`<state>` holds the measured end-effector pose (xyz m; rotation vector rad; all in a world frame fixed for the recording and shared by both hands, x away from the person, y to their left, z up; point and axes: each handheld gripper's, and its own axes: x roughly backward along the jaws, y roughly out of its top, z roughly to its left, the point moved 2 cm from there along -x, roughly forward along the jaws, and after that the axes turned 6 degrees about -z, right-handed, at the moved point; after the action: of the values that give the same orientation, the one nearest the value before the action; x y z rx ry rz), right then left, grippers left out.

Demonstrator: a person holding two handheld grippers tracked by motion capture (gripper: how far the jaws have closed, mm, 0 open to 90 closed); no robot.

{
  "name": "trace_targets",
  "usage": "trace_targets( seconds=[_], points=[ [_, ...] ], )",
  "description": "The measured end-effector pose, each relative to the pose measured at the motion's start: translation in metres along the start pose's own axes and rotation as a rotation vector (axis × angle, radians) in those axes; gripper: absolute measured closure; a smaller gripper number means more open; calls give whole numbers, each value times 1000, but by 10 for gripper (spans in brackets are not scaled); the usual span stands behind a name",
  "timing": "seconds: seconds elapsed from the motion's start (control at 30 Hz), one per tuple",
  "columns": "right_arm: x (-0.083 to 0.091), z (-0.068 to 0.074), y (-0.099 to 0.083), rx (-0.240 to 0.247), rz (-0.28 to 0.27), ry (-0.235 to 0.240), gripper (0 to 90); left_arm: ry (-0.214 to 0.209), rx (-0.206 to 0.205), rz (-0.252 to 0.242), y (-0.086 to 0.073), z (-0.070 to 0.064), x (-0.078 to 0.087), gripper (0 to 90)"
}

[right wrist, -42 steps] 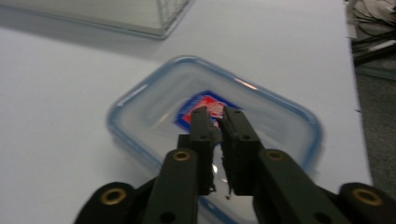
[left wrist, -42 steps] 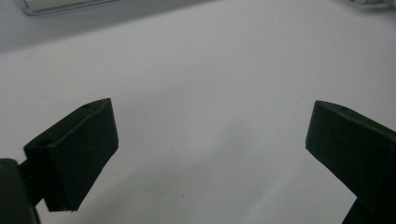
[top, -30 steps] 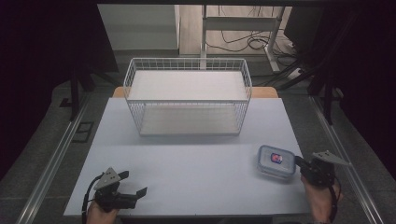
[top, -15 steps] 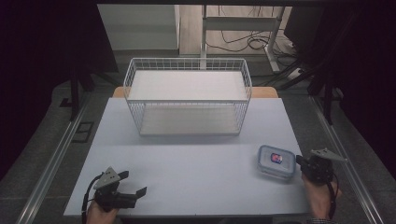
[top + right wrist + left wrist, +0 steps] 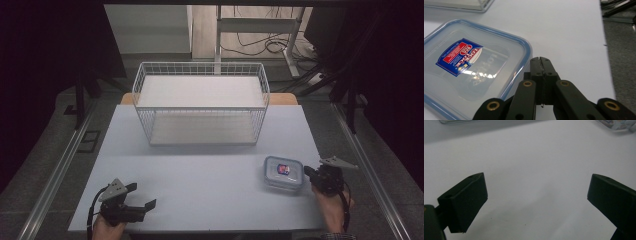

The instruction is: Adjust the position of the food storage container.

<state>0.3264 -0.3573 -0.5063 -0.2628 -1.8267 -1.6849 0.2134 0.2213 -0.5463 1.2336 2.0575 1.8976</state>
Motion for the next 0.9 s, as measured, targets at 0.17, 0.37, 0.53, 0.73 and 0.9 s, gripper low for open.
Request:
trace_targets(
  seconds=[0.17, 0.37, 0.53, 0.73, 0.9],
  points=[
    [-5, 16, 3, 14, 12, 35, 895, -1, 0, -4, 0, 0, 0, 26],
    [-11, 39, 6, 53, 32, 84, 894, -1, 1, -4, 0, 0, 0, 27],
    [-13, 58, 7, 83, 45, 127, 893, -1, 0, -6, 0, -1, 1, 27],
    [-16, 78, 7, 109, 55, 171, 894, -6, 9, -19, 1, 0, 2, 28],
    [-19, 95, 7, 128, 62, 214, 893, -7, 11, -21, 1, 1, 2, 28]
  ],
)
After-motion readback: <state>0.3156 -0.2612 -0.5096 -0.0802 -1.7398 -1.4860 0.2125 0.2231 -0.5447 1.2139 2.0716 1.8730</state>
